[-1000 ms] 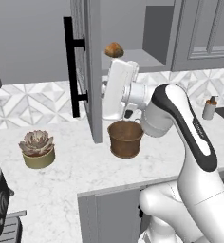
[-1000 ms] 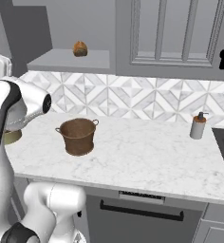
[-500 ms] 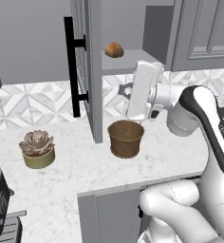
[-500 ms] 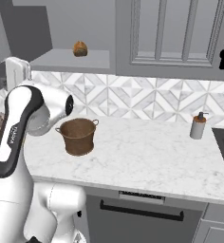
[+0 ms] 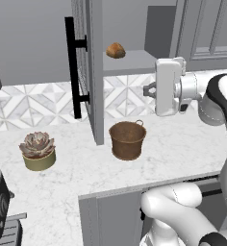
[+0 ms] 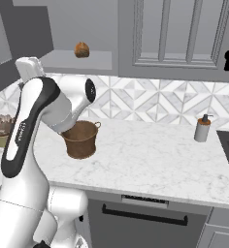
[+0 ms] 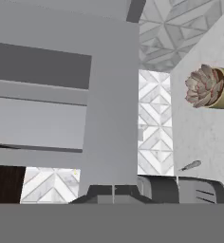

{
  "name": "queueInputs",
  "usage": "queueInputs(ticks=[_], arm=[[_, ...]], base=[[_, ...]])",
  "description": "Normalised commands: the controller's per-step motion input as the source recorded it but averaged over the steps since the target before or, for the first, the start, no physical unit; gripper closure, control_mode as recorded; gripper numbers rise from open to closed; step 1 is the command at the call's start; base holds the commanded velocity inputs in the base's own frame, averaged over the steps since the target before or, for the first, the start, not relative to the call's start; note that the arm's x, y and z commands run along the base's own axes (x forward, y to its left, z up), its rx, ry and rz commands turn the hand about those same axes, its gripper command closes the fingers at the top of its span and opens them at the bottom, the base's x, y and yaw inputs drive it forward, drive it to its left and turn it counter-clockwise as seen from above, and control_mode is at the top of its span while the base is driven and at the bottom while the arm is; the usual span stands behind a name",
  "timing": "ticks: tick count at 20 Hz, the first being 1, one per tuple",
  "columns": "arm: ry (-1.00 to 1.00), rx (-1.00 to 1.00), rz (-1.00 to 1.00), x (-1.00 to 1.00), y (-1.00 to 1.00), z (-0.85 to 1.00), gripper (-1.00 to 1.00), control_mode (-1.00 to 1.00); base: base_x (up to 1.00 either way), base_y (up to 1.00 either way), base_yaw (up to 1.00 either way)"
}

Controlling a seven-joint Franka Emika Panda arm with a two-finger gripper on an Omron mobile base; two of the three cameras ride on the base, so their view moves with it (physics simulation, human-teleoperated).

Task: Open the cabinet, pick up the bread from the cabinet and place it in the basket. Then move the basket to the dining counter.

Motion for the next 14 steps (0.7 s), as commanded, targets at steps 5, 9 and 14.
queueInputs(ticks=[5, 9, 14], arm=[[-0.49, -0.47, 0.00, -0.07, -0.12, 0.06, 1.00, -1.00], [-0.39, -0.43, 0.00, 0.00, -0.18, 0.01, 1.00, -1.00], [-0.37, -0.38, 0.00, 0.00, -0.32, 0.00, -1.00, -1.00]], base=[[0.00, 0.00, 0.00], [0.00, 0.00, 0.00], [0.00, 0.00, 0.00]])
